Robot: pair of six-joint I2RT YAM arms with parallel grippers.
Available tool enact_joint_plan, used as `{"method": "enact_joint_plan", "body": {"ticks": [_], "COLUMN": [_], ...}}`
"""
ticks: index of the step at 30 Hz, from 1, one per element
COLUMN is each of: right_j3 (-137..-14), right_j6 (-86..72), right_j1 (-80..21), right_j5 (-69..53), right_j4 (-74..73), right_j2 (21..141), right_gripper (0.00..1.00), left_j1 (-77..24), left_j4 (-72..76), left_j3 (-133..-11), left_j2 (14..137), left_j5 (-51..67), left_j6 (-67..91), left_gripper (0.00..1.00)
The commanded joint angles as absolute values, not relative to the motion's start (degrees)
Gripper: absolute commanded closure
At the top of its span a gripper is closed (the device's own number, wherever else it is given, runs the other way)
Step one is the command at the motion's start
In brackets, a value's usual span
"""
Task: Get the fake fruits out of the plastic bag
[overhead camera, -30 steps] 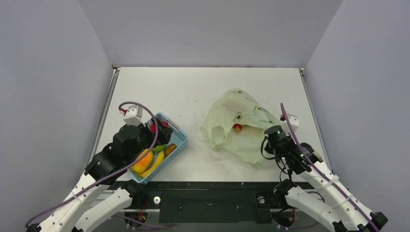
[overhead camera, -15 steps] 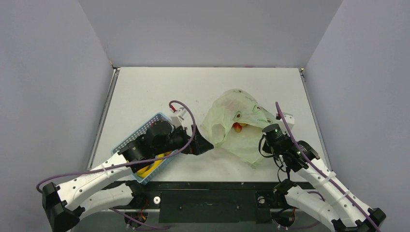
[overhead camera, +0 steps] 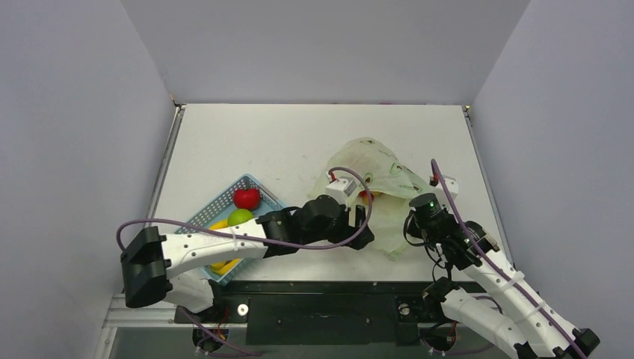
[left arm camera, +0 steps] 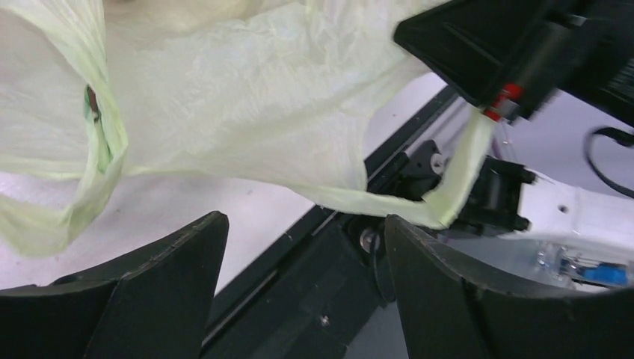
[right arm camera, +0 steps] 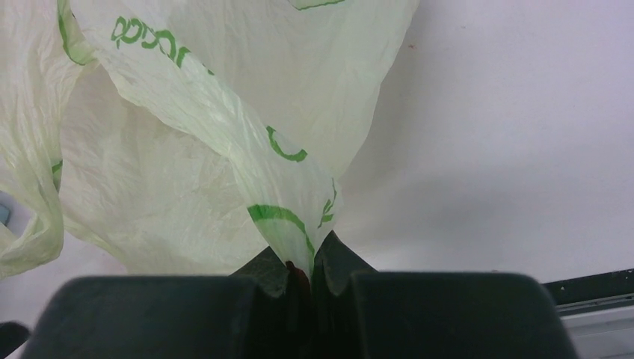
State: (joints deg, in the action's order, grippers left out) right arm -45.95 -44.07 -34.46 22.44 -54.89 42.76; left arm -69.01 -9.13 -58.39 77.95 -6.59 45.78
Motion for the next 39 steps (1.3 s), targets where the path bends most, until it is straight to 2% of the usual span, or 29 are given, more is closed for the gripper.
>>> {"method": "enact_joint_plan", "body": {"ticks": [1,6,8,12,14,21,29,39], "right_j3": [-46.74,-45.63,-44.98,-42.99,-42.27,-42.28,-42.28,-42.07], "right_j6": [-44.42,-45.17,-45.58,-46.52,-46.79,-46.33,-46.30,-46.03], "right_j1": [-34.05,-34.06,-34.02,-34.04,-34.03,-34.08,-34.09,-34.08], "right_j5": [22.97,22.81,22.74,21.92,21.44,21.07,20.72,20.05], "right_j4": [-53.32,-53.23,-53.12,-51.94,-51.70,-51.67,-51.62,-51.33], "right_j2": [41.19,40.35,40.05,39.29,39.26,40.03,40.77,40.81], "right_gripper": [1.00,1.00,1.00,1.00,1.00,1.00,1.00,1.00], "left_j1": [-69.08,-68.96,-68.68,-67.34,-66.18,-62.05,-60.76,-58.15], "left_j4": [-5.55,-4.57,-4.32,-1.53,1.21,6.24,6.89,5.13], "left_j3": [-63.74,-68.85,-70.62,-72.72,-73.43,-78.02,-83.99,-90.38], "left_j2": [84.29,91.23,93.76,97.51,99.20,107.53,114.89,122.92], "left_j5": [-11.44,-13.77,-16.11,-18.99,-19.48,-17.00,-21.09,-25.16], "left_j6": [44.14,42.70,42.11,42.50,43.06,45.03,41.50,36.63], "left_gripper": [0.34,0.45,0.55,0.66,0.68,0.67,0.49,0.43]}}
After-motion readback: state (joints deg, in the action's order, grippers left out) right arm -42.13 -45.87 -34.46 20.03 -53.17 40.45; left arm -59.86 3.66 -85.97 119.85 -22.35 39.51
